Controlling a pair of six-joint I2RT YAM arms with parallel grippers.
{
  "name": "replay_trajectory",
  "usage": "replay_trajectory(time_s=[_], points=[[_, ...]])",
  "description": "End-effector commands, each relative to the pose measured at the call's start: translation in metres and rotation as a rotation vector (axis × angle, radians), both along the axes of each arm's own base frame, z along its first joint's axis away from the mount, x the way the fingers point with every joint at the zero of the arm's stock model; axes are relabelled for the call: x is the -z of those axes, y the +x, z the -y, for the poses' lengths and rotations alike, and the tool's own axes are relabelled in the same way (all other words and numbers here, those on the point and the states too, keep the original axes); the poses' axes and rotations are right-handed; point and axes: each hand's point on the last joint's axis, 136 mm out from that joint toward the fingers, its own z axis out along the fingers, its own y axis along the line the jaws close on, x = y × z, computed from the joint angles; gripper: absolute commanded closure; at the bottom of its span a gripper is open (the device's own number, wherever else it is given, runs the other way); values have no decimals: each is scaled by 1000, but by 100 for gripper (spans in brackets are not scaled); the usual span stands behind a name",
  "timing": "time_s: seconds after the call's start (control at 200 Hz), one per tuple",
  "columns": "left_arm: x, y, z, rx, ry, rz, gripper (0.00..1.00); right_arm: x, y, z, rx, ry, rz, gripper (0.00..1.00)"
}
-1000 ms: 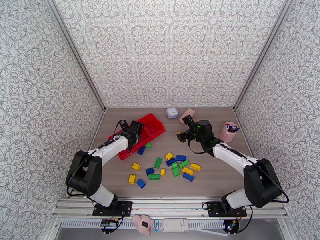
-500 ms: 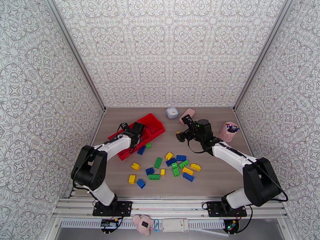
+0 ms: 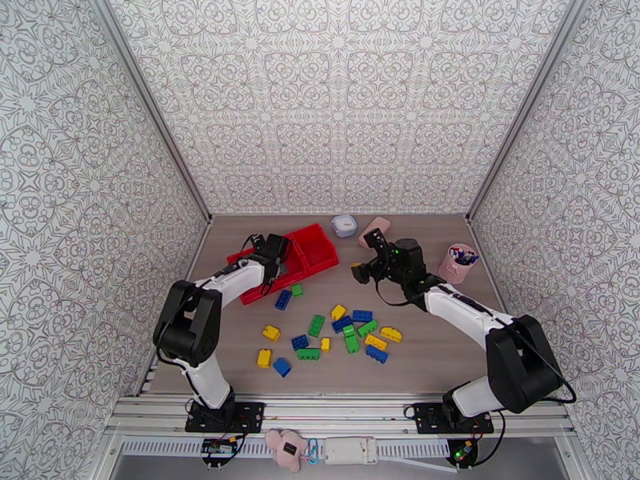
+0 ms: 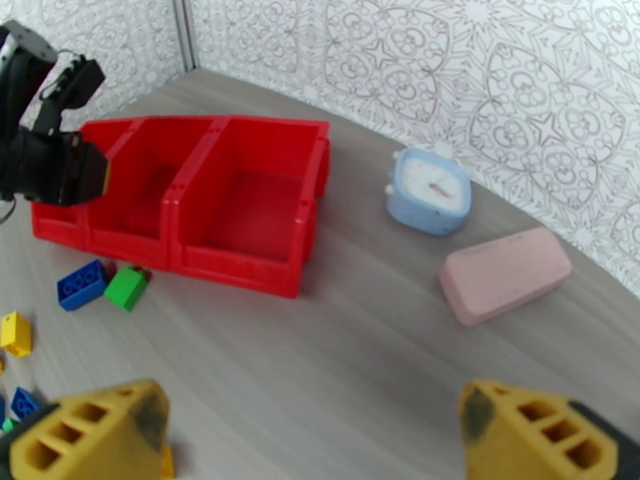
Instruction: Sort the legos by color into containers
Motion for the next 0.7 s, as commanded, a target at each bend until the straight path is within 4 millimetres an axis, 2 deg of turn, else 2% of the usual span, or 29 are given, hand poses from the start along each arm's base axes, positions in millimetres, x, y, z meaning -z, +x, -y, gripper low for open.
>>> replay_trajectory(time_s=[0.0, 0.22, 0.415, 0.575, 0.695], points=[[5, 22, 46, 230, -52, -24, 81, -7, 2, 5, 53, 8, 4, 0], [5, 46, 99, 400, -100, -37, 82, -3, 0, 11, 85, 6, -5, 0], [4, 48, 137, 457, -121, -43, 82, -2, 2, 15, 111, 5, 2, 0], [6, 46, 159, 466, -150, -47, 82, 0, 3, 15, 115, 12, 3, 0], [7, 47, 164, 440, -155, -49, 82, -2, 3, 15, 121, 19, 5, 0]])
